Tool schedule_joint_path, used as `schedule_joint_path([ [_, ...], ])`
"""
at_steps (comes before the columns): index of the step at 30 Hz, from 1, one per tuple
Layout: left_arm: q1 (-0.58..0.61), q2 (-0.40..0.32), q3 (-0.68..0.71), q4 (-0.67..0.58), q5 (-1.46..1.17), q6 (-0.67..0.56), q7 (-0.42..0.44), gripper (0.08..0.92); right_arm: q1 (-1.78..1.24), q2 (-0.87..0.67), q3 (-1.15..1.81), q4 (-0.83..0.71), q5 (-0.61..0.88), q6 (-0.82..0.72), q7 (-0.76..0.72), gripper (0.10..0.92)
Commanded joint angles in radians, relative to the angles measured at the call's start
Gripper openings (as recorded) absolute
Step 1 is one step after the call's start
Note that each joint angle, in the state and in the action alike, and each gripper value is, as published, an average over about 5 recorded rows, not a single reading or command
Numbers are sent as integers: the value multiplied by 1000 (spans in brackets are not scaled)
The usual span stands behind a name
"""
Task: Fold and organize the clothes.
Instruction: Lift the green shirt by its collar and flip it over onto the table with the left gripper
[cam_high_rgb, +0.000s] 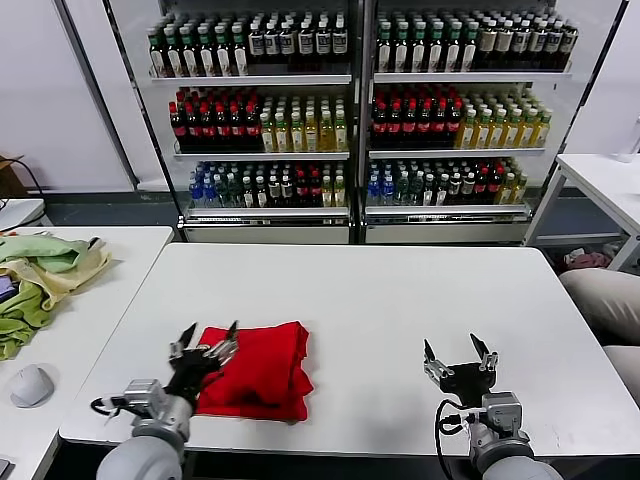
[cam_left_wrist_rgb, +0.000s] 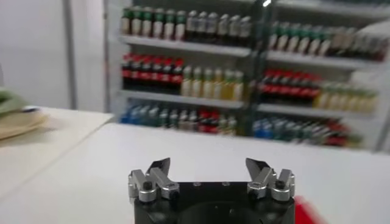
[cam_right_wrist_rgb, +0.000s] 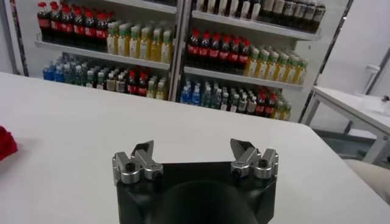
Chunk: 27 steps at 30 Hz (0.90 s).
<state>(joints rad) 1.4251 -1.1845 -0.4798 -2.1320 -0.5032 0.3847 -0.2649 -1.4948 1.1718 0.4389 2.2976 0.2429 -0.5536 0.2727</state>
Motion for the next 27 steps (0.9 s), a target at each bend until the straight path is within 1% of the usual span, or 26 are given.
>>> schedule_joint_path([
  [1,56,-2,-114,163,36,56,107,813,7,1,-4,-3,0,1,0,823],
  [4,24,-12,-71,185,39,71,117,821,7,2,-5,0,1,0,0,823],
  [8,-9,-7,-61,224,42,74,116,823,3,2,-1,4,1,-1,0,823],
  [15,-4,5,-75,220,4,81,110,820,7,9,-9,-2,-1,-2,0,823],
  [18,4,3,-73,208,-34,91,111,777,7,10,-8,-1,-1,-2,1,823],
  [24,3,-7,-63,202,-75,109,112,611,4,8,-4,2,-1,-2,1,823],
  [27,5,-10,-58,211,-74,94,120,524,3,9,-5,-1,-1,-2,1,823],
])
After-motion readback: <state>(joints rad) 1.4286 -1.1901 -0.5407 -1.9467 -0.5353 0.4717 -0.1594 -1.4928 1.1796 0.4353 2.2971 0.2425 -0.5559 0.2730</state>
